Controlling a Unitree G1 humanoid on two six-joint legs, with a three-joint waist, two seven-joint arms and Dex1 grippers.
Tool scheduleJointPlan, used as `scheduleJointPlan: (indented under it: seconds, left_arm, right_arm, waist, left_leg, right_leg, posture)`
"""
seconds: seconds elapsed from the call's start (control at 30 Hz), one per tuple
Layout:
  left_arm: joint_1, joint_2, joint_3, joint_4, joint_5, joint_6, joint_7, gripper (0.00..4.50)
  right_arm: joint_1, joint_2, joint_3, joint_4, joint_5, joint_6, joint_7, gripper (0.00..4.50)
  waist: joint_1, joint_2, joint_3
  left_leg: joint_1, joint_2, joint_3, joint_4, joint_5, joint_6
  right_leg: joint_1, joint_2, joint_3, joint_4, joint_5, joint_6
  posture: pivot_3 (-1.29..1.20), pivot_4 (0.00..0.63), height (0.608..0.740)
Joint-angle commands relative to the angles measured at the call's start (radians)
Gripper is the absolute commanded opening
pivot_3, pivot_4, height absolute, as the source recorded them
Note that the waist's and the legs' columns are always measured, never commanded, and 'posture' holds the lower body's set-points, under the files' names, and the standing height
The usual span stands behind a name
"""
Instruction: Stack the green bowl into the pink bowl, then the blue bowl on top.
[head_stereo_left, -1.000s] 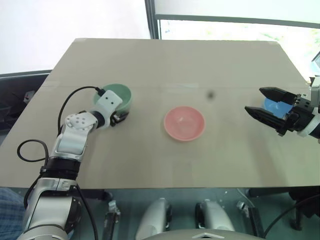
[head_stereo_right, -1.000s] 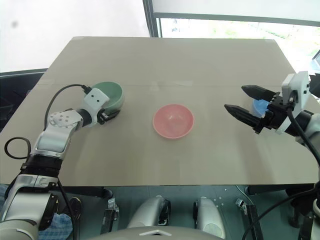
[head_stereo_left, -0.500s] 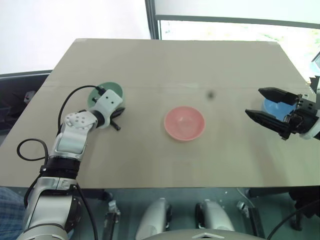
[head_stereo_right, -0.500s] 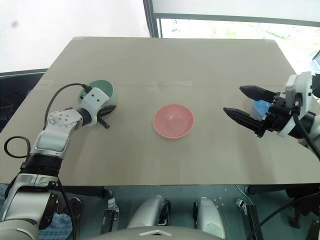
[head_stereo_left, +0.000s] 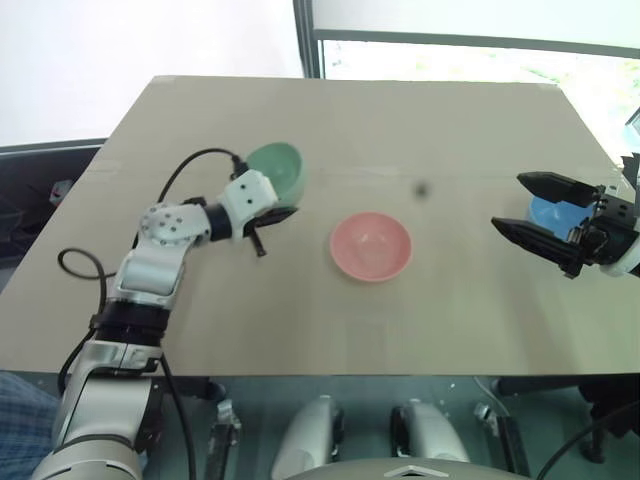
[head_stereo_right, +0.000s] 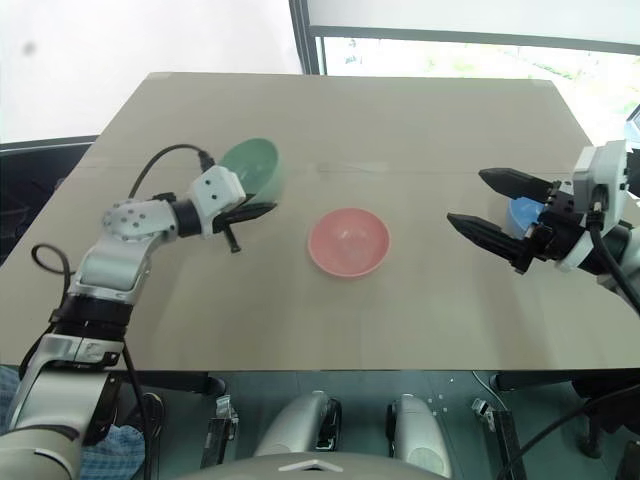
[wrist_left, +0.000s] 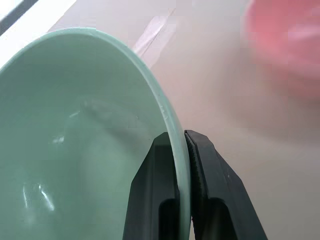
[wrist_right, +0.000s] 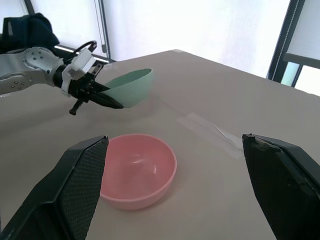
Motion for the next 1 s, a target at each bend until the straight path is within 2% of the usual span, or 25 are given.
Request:
scheduleJointPlan:
  seconds: [0.03,0.17,0.3,0.5,0.57,0.67,0.7,0.73,0.83,1.0]
  left_arm:
    - [-0.128,-0.044,-0.04,-0.035,-0.048,-0.109,-0.119,0.04]
    - [-0.212,-0.098,-0.111,-0.033,-0.054,-0.246,-0.241,0.04]
    - [-0.235,-0.124,-0.205,-0.044,-0.058,-0.364,-0.396,0.04]
    - [-0.248,-0.137,-0.241,-0.011,-0.063,-0.414,-0.484,0.04]
    - [-0.247,-0.133,-0.245,-0.006,-0.067,-0.402,-0.507,0.85]
    - [-0.239,-0.13,-0.241,0.009,-0.06,-0.424,-0.513,1.71]
    - [-0.238,-0.134,-0.236,0.013,-0.058,-0.434,-0.507,2.17]
    - [-0.236,-0.135,-0.231,0.009,-0.063,-0.428,-0.502,2.37]
    - [-0.228,-0.13,-0.217,-0.018,-0.1,-0.369,-0.503,3.49]
    - [-0.183,-0.108,-0.151,-0.129,-0.272,-0.078,-0.482,3.49]
  right_arm:
    - [-0.01,-0.015,-0.002,-0.015,0.003,-0.029,-0.003,4.5]
    - [-0.005,-0.018,-0.001,-0.024,0.006,-0.033,-0.012,4.5]
    - [0.011,-0.018,-0.005,-0.042,0.006,-0.037,-0.027,4.5]
    - [0.034,-0.036,-0.034,-0.07,0.027,-0.023,-0.048,4.5]
    - [0.039,-0.041,-0.035,-0.071,0.03,-0.023,-0.052,4.5]
    - [0.042,-0.046,-0.036,-0.071,0.036,-0.025,-0.057,4.5]
    - [0.044,-0.047,-0.035,-0.07,0.036,-0.025,-0.058,4.5]
    - [0.044,-0.048,-0.034,-0.068,0.036,-0.026,-0.058,4.5]
    - [0.04,-0.051,-0.024,-0.06,0.034,-0.03,-0.058,4.5]
    - [0.026,-0.057,0.005,-0.036,0.01,-0.041,-0.051,4.5]
  waist:
    - [0.001,0.0,0.0]
    - [-0.002,0.0,0.0]
    - [-0.003,0.0,0.0]
    - [-0.002,-0.001,0.001]
    - [-0.002,-0.001,0.001]
    - [-0.002,-0.001,0.001]
    - [-0.002,-0.001,0.001]
    - [-0.002,-0.001,0.001]
    - [-0.002,-0.001,0.001]
    - [-0.004,-0.001,0.001]
  left_leg:
    - [0.0,0.0,0.0,0.0,0.0,0.0]
    - [0.0,0.0,0.001,0.001,0.0,0.001]
    - [0.0,0.001,0.002,0.001,0.0,0.001]
    - [0.0,0.001,0.002,0.004,-0.002,0.005]
    - [0.001,0.001,0.002,0.005,-0.002,0.005]
    - [0.001,0.001,0.002,0.005,-0.002,0.005]
    - [0.001,0.001,0.002,0.005,-0.002,0.005]
    - [0.002,0.001,0.002,0.005,-0.002,0.005]
    - [0.001,0.001,0.002,0.005,-0.002,0.005]
    - [0.001,0.001,0.002,0.006,-0.002,0.005]
  right_leg:
    - [0.0,0.0,0.0,0.0,0.0,0.0]
    - [0.0,0.001,0.0,0.0,0.0,0.0]
    - [0.0,0.004,0.001,0.001,0.0,0.0]
    - [0.002,0.004,0.0,0.002,0.0,0.001]
    - [0.002,0.005,0.0,0.002,0.0,0.001]
    - [0.003,0.006,0.0,0.003,0.0,0.001]
    - [0.003,0.006,0.0,0.003,0.0,0.001]
    - [0.003,0.006,0.0,0.003,0.0,0.001]
    - [0.003,0.006,0.0,0.003,0.0,0.001]
    - [0.003,0.006,0.0,0.003,0.0,0.001]
  posture:
    - [0.0,0.15,0.74]
    - [0.0,0.15,0.74]
    - [0.0,0.15,0.74]
    - [0.0,0.15,0.74]
    - [0.0,0.15,0.74]
    - [0.0,0.15,0.74]
    - [0.0,0.15,0.74]
    - [0.0,0.15,0.74]
    - [0.0,0.15,0.74]
    - [0.0,0.15,0.74]
